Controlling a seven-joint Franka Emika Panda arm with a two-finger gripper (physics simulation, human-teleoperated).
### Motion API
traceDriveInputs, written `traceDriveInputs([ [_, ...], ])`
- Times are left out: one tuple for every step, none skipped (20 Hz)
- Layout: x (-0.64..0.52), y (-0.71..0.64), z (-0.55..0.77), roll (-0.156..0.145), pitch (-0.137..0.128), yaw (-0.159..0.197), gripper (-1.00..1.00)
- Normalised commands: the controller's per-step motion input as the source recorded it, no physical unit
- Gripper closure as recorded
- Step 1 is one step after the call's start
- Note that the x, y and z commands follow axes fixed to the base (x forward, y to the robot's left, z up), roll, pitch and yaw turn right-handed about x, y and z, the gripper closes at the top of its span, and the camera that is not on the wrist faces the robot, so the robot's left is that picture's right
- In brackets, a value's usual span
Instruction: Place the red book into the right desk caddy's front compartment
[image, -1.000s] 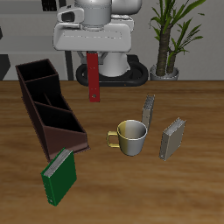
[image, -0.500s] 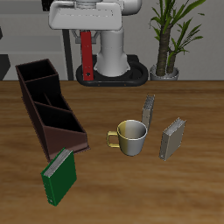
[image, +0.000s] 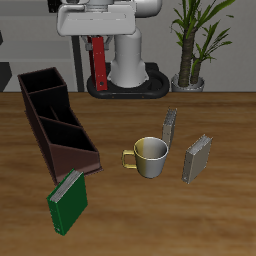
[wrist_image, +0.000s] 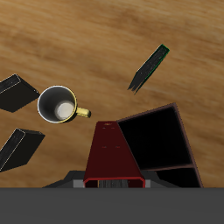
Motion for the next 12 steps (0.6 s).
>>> traceDriveInputs([
  [-0.31, -0.16, -0.19, -0.039, 0.118, 0.031, 1.00],
  [-0.38, 0.00, -0.16, 0.078, -0.016, 0.170, 1.00],
  [-0.30, -0.36, -0.10, -0.125, -0.046, 0.088, 1.00],
  [-0.22, -0.25, -0.20, -0.040, 0.136, -0.067, 1.00],
  [-0.27, -0.17, -0.16, 0.014, 0.048, 0.121, 1.00],
  [-0.36, -0.22, -0.03, -0.054, -0.079, 0.082, 1.00],
  [-0.11, -0.12, -0.03, -0.001, -0.015, 0.003, 1.00],
  [-0.20, -0.15, -0.10, 0.005, 0.030, 0.036, 1.00],
  [-0.16, -0.19, -0.04, -0.048, 0.023, 0.036, 1.00],
  [-0.23, -0.07, -0.02, 0.036, -0.011, 0.052, 1.00],
  [-0.32, -0.18, -0.01, -0.038, -0.032, 0.045, 1.00],
  [-0.30, -0.12, 0.02, -0.036, -0.042, 0.097, 1.00],
])
